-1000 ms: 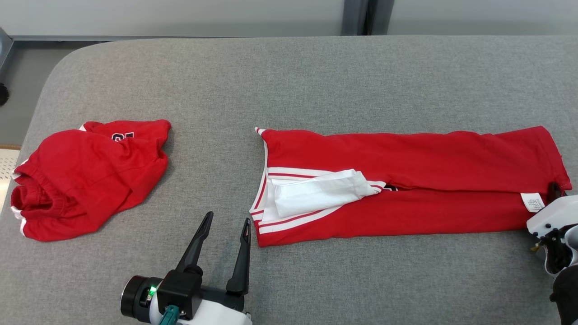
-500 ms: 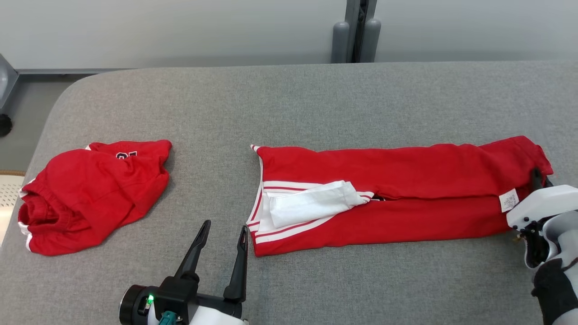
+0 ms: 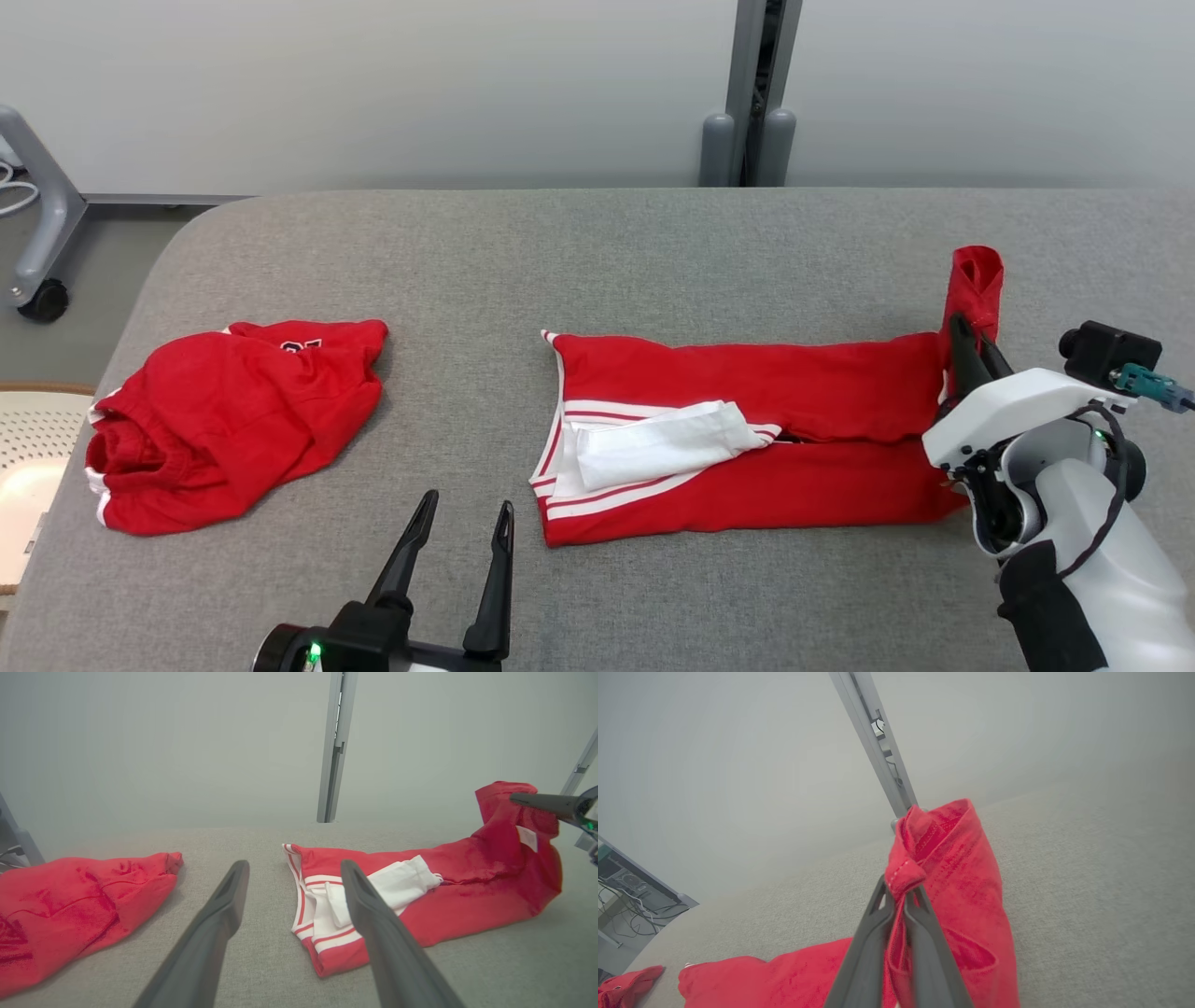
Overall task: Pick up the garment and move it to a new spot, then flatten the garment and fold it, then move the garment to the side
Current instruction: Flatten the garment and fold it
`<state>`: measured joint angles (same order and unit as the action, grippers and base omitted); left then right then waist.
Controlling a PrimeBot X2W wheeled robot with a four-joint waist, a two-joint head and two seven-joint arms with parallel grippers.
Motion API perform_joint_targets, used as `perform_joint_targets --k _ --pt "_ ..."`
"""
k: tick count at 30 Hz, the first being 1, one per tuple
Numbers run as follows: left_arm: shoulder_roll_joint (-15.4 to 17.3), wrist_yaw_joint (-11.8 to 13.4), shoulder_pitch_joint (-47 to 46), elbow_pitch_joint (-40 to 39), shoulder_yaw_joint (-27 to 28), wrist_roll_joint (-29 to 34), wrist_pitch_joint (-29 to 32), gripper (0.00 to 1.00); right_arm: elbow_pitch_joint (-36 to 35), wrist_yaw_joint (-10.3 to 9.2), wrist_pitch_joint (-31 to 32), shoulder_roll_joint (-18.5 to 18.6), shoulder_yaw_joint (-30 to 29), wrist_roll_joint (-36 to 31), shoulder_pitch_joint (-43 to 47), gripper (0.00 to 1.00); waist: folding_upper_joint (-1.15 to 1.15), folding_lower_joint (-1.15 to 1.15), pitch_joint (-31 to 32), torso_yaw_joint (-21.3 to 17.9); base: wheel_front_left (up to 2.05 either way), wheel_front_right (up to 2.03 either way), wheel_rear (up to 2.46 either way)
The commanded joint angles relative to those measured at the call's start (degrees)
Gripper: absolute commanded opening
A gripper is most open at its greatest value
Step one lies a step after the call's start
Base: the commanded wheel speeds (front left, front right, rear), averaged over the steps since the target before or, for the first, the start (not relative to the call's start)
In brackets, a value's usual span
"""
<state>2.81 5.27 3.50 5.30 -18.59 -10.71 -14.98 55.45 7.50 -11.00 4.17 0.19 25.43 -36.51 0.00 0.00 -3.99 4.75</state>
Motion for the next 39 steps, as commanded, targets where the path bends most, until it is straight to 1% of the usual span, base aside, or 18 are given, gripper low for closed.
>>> perform_joint_targets --k 1,4,5,7,10,15,17,29,39 --pt "0.19 -0.18 0.88 0.02 0.05 -0.43 -0.21 1.00 -1.92 -0.02 0.50 -0.11 1.47 1.27 1.24 0.00 0.00 0.00 0.87 1.03 0.00 0.00 0.00" --pt "0.18 -0.22 1.27 -0.18 0.12 -0.42 -0.21 1.00 -4.98 -0.02 1.22 -0.72 4.04 3.26 2.47 0.00 0.00 0.00 1.46 2.29 0.00 0.00 0.00" --pt "0.18 -0.38 1.79 -0.16 0.09 -0.36 -0.21 1.00 -6.66 -0.02 1.58 -0.96 5.68 4.54 3.45 0.00 0.00 0.00 1.69 3.30 0.00 0.00 0.00" --pt "0.20 -0.40 1.91 -0.17 0.11 -0.28 -0.21 1.00 -7.47 -0.02 1.85 -1.04 6.52 4.93 3.79 0.00 0.00 0.00 1.72 3.83 0.00 0.00 0.00" --pt "0.18 -0.47 1.84 -0.27 0.00 -0.28 -0.22 1.00 -9.96 -0.01 2.45 -1.17 10.42 7.70 5.09 0.00 0.00 0.00 1.56 6.22 0.00 0.00 0.00" --pt "0.18 -0.46 1.88 -0.15 -0.11 -0.47 -0.21 1.00 -11.14 -0.01 2.23 -1.07 16.28 11.92 5.64 0.00 0.00 0.00 1.18 9.01 0.00 0.00 0.00" --pt "0.18 -0.45 1.86 -0.18 -0.16 -0.52 -0.21 1.00 -11.10 -0.01 2.07 -1.11 17.45 12.61 5.63 0.00 0.00 0.00 1.10 9.51 0.00 0.00 0.00" --pt "0.18 -0.18 1.28 -0.07 -1.52 -1.26 -0.21 1.00 -4.89 -0.01 -0.84 -1.10 29.01 21.15 1.87 0.00 0.00 0.00 0.41 14.09 0.00 0.00 0.00" --pt "0.18 -0.20 1.72 0.41 -1.66 -1.23 -0.21 1.00 -0.20 -0.01 -2.83 -1.08 38.54 28.49 -0.67 0.00 0.00 0.00 0.51 15.89 0.00 0.00 0.00"
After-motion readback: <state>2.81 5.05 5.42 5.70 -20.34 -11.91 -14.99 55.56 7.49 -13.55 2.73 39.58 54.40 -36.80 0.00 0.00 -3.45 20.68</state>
